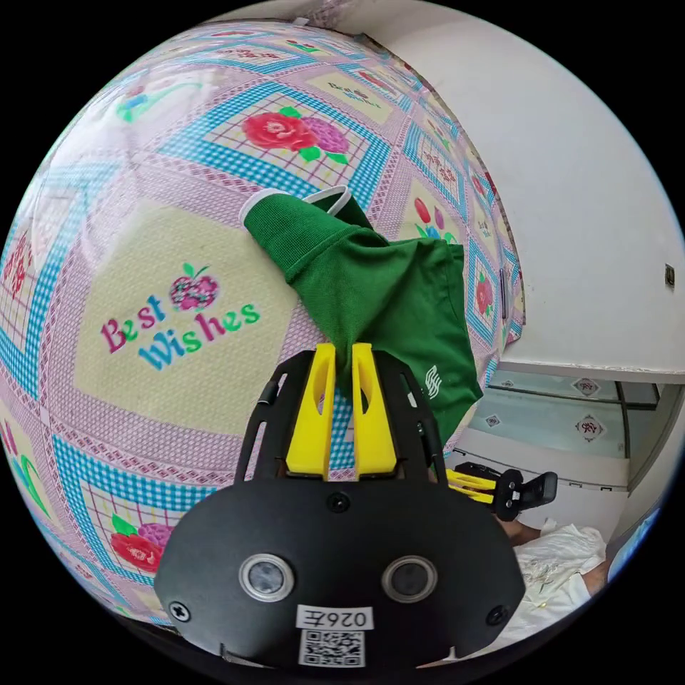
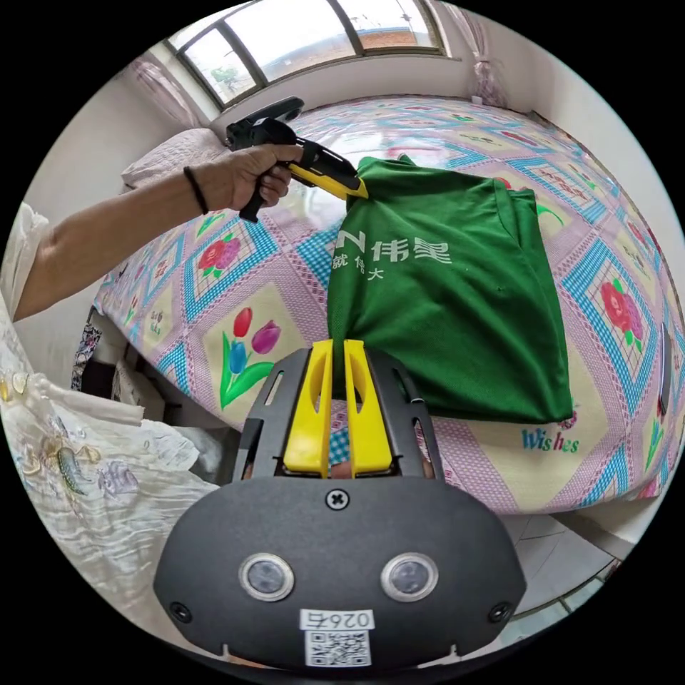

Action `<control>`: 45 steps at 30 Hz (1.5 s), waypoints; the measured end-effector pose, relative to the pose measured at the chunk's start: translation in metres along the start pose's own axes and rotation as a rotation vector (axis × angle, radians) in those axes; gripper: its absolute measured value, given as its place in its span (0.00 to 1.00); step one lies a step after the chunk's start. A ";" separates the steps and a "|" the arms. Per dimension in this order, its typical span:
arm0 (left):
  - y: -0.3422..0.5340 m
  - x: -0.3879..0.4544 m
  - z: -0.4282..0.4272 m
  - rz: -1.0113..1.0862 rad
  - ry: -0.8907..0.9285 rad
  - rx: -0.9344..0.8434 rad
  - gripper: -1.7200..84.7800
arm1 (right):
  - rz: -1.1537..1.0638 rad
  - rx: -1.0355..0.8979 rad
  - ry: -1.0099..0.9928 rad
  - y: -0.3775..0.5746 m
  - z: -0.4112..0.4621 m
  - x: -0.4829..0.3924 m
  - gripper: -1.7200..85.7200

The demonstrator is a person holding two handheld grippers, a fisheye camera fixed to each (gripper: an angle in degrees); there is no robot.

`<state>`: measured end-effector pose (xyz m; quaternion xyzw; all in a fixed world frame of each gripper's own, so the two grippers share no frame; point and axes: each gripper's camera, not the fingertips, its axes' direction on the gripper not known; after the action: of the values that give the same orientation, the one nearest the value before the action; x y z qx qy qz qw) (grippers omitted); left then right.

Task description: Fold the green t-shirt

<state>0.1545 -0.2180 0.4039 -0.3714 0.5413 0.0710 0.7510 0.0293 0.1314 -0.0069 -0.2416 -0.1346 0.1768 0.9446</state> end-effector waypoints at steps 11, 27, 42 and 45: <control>0.098 -0.108 -0.087 -0.119 -0.036 0.051 0.07 | -0.262 -0.062 -0.132 -0.042 0.049 -0.117 0.02; 0.218 -0.156 -0.133 -0.049 0.272 0.179 0.13 | 0.157 0.149 -0.159 0.028 0.009 -0.085 0.06; 0.452 0.019 -0.193 0.185 -0.710 0.739 0.01 | 0.311 0.238 0.170 0.059 0.001 -0.090 0.05; 0.465 0.017 -0.203 0.110 -0.484 0.699 0.01 | 0.296 0.236 0.170 0.058 0.008 -0.102 0.05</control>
<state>-0.2294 -0.0197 0.1375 -0.0375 0.3598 0.0084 0.9322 -0.0809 0.1417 -0.0471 -0.1606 0.0040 0.3071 0.9380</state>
